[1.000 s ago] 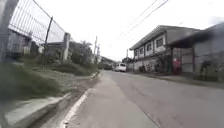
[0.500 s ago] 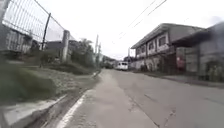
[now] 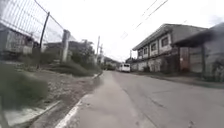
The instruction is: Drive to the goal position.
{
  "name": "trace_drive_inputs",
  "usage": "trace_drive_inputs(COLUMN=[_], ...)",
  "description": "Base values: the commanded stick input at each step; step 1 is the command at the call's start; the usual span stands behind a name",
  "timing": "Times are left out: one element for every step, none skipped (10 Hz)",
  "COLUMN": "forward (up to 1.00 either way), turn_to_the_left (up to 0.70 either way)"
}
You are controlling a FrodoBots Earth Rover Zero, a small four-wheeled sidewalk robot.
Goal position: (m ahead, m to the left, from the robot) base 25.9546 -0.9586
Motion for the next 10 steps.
trace_drive_inputs(forward=[0.7,0.7,0.7,0.7,0.7,0.7,0.7,0.7,0.7,0.7], turn_to_the_left=[0.0,0.0,0.0,0.0,0.0,0.0,0.0,0.0,0.0,0.0])
